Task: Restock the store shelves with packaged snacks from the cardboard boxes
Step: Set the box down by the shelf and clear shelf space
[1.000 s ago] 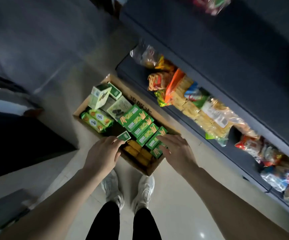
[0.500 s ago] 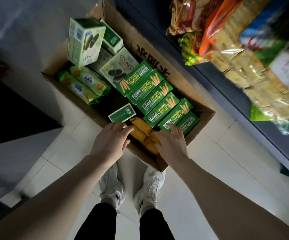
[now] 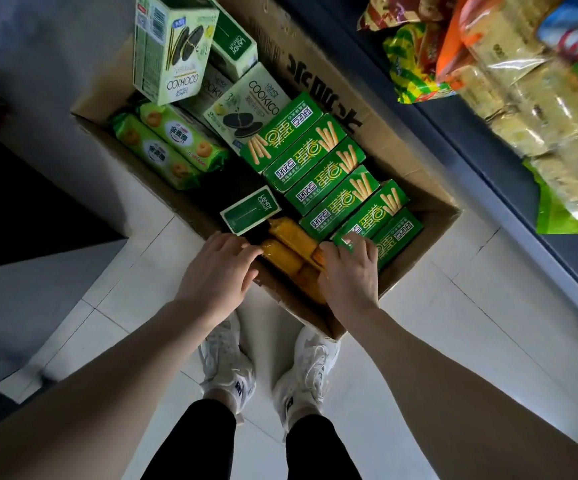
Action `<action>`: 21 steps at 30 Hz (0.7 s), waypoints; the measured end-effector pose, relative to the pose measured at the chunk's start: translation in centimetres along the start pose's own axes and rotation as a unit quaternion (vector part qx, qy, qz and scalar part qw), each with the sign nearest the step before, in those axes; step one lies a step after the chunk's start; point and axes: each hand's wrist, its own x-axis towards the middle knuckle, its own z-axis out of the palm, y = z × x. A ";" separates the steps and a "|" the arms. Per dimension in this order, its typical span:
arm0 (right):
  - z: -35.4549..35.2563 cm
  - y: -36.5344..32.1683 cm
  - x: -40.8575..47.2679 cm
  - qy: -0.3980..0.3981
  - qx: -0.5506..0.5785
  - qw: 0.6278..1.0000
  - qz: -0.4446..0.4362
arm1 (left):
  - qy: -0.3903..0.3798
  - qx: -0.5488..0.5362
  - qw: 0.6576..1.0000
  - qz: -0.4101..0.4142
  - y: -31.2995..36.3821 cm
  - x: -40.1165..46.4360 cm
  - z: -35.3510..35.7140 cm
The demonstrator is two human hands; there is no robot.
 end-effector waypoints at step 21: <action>-5.6 8.6 6.1 0.101 0.254 0.959 0.079 | -0.024 -0.012 0.987 0.156 4.0 7.4 1.3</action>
